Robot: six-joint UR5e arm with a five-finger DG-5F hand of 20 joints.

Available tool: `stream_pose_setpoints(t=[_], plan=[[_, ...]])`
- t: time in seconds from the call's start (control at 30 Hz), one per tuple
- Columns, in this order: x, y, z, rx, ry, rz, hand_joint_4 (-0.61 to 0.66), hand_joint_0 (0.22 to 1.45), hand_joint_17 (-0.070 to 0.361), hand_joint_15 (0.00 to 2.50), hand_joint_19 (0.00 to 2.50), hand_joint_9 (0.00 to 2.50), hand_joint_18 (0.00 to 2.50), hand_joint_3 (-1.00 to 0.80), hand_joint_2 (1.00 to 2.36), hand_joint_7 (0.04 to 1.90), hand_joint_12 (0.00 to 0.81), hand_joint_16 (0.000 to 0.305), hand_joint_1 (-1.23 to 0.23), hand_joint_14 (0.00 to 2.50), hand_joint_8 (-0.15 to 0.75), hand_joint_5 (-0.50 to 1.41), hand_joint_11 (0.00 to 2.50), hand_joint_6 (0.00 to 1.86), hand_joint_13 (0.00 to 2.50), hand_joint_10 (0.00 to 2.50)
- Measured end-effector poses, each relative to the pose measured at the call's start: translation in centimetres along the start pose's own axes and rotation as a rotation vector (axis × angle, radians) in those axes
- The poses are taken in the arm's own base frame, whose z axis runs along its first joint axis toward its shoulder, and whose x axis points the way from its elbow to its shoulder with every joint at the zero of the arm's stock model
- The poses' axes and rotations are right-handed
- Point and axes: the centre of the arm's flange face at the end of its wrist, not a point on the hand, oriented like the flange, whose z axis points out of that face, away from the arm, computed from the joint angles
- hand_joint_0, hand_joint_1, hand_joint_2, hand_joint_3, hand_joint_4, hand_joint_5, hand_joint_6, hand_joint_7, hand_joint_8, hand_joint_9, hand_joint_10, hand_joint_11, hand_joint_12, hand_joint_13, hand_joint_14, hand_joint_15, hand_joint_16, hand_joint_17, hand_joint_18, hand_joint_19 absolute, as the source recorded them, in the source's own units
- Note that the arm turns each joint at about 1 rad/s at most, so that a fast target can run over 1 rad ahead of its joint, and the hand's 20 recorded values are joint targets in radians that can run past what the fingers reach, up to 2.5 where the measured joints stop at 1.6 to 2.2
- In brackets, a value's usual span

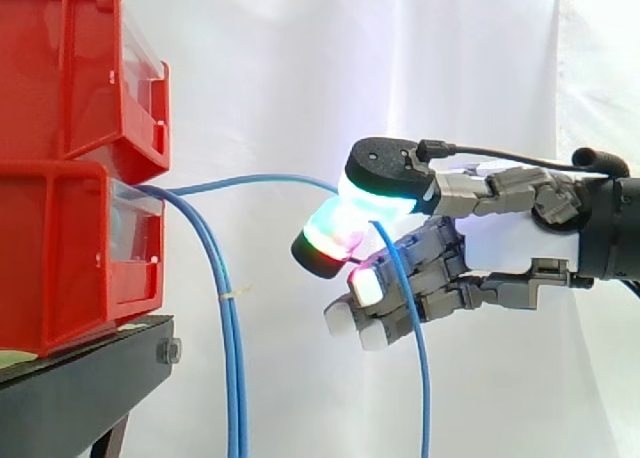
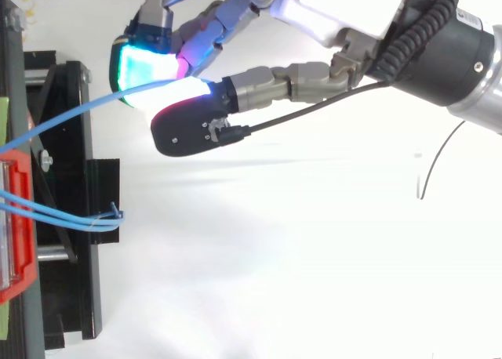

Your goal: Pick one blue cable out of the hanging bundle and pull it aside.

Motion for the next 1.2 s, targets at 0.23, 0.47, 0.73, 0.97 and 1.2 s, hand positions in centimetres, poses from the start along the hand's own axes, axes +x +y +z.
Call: stream_pose_setpoints(t=[0.23,0.47,0.73,0.97,1.2], plan=[[0.2,0.0,-0.1,0.007,0.005,0.011,0.11,0.52,0.101,0.46,0.56,1.05,0.66,-0.49,1.00,0.88,0.386,0.045,-0.62,0.02,0.374,-0.16,0.54,0.86,0.77,0.01],[0.6,0.1,-0.2,0.008,0.011,0.014,0.12,0.52,0.104,0.46,0.56,1.05,0.66,-0.49,1.00,0.90,0.393,0.046,-0.60,0.02,0.377,-0.16,0.53,0.86,0.77,0.02],[0.8,0.2,-0.3,0.008,0.014,0.014,0.08,0.59,0.100,0.46,0.56,1.06,0.68,-0.09,1.02,1.04,0.376,0.044,-0.75,0.02,0.370,-0.15,0.55,0.92,0.79,0.02],[1.1,0.3,-0.4,0.006,0.019,0.027,0.03,0.61,0.100,0.45,0.54,1.08,0.70,0.01,1.03,1.10,0.373,0.045,-0.80,0.02,0.372,-0.13,0.56,0.93,0.80,0.02],[2.3,0.6,-1.0,0.029,0.047,0.118,-0.06,0.63,0.107,0.46,0.52,1.14,0.74,0.13,1.03,1.21,0.387,0.048,-0.82,0.02,0.377,-0.12,0.55,0.95,0.83,0.02]])
